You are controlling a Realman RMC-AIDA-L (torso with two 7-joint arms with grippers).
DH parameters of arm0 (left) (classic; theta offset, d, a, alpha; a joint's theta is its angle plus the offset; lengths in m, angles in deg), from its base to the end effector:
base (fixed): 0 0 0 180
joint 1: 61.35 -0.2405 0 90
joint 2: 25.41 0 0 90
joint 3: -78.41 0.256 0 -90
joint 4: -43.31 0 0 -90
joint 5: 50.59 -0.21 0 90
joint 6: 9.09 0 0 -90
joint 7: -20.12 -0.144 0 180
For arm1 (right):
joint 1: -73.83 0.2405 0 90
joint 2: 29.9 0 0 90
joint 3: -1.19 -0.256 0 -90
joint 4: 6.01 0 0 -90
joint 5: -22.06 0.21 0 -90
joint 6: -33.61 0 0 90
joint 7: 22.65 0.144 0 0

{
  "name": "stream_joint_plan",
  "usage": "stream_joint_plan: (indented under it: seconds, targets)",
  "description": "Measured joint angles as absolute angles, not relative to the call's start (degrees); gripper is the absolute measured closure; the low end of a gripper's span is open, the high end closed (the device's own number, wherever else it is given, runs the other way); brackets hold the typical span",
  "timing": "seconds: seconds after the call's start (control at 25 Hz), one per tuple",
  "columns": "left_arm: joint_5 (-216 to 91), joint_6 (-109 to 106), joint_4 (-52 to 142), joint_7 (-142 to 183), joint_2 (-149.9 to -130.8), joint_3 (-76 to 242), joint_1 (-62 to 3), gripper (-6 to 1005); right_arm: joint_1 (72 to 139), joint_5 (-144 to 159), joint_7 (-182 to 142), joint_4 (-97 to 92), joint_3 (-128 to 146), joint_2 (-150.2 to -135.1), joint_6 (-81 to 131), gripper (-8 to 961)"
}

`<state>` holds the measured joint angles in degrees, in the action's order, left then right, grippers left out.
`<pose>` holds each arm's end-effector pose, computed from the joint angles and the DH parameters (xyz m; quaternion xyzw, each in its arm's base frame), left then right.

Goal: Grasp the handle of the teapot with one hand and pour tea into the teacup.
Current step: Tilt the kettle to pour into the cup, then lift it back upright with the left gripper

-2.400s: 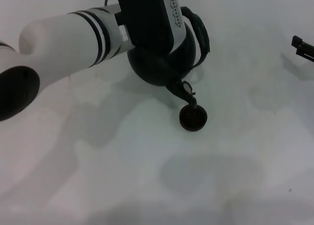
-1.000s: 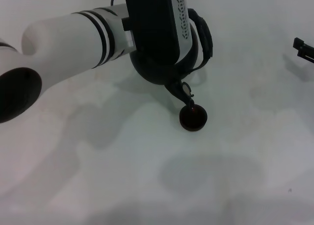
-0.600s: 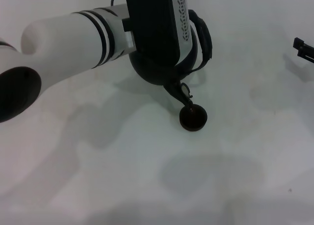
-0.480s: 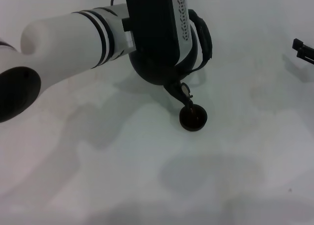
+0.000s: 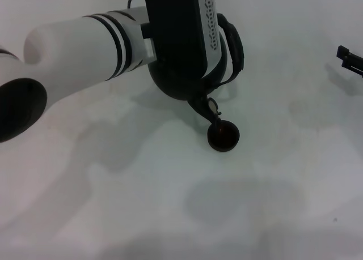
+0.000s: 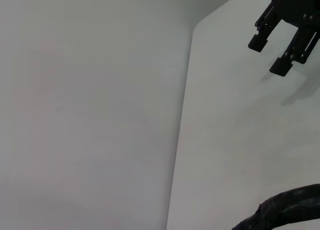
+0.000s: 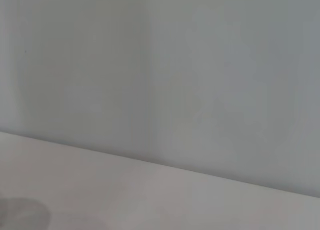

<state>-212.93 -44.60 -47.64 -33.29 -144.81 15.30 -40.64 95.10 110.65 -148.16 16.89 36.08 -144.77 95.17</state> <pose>-0.0910 0.3353 -0.0708 -0.9064 0.2038 0.0629 0.3646 0.3804 0.3243 0.0372 -0.8226 0.2896 0.1954 0.4486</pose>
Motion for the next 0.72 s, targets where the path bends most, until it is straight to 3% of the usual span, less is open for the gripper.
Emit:
stream_joint_plan:
  seconds: [0.72]
  targets:
    - [-212.9, -44.6, -47.8, -34.2, -144.80, 15.3, -41.0, 908, 95.1, 110.6, -148.2, 16.4, 36.1, -144.77, 95.3, 99]
